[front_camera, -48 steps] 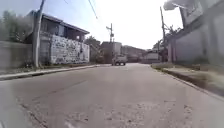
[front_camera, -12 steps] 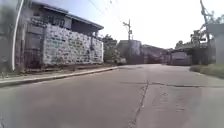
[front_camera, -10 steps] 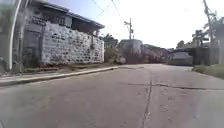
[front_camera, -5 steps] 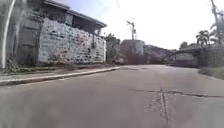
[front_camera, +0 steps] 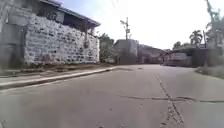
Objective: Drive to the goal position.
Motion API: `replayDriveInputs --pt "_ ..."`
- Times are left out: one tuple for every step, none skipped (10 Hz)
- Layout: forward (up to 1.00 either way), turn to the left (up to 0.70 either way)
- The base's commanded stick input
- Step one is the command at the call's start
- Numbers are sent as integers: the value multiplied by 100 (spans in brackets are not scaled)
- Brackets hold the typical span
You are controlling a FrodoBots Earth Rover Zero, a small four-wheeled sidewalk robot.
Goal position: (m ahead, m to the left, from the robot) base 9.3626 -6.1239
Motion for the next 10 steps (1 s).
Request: replayDriveInputs --pt "100 0" --pt "100 -2" --pt "100 -14" --pt "100 -34" --pt "100 -40" --pt "100 -40" --pt "100 -40" --pt "100 -38" --pt "100 -21" --pt "100 0"
